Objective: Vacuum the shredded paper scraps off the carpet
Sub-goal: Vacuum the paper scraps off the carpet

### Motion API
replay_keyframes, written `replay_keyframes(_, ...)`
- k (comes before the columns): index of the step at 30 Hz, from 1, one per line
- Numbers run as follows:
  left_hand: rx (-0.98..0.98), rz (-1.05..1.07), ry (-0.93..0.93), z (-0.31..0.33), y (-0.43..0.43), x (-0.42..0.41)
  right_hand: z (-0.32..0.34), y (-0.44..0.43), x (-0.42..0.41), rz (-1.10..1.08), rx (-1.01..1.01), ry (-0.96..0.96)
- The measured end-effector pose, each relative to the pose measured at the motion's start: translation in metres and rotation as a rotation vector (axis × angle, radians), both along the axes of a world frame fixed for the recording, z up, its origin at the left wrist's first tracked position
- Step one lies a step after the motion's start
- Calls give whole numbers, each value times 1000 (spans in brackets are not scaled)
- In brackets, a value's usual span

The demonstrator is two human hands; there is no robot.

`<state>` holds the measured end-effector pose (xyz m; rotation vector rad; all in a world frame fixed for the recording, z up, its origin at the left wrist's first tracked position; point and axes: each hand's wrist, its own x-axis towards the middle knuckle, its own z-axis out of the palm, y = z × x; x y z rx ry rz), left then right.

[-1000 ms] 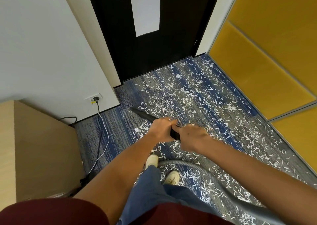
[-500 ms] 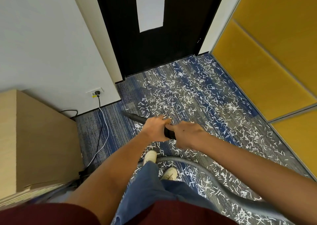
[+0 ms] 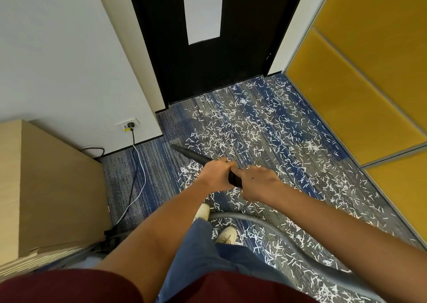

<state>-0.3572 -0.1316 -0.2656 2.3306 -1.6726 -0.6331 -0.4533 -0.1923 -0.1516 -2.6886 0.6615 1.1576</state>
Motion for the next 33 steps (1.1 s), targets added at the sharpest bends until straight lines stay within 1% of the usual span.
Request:
replay_keyframes(8, 28, -3, 77, -4, -22, -6, -1, -14, -6, -85, -25, -1)
replay_keyframes(14, 37, -2, 141, -7, -38, -13, -6, -19, -12, -170, -2, 8)
replay_keyframes(19, 49, 35, 188, -5, -55, -20, -4, -31, -16, -236, -16, 16)
replay_keyframes(23, 29, 56, 190, -4, -60, -20, -2, -38, -16, -255, -23, 2)
replay_keyframes(30, -12, 104, 132, 0, -58, -6, 4, -40, -4, -185, -33, -31)
replay_keyframes(33, -17, 123, 118, 3, -61, 4, 5, -43, 4, -196, -37, -45)
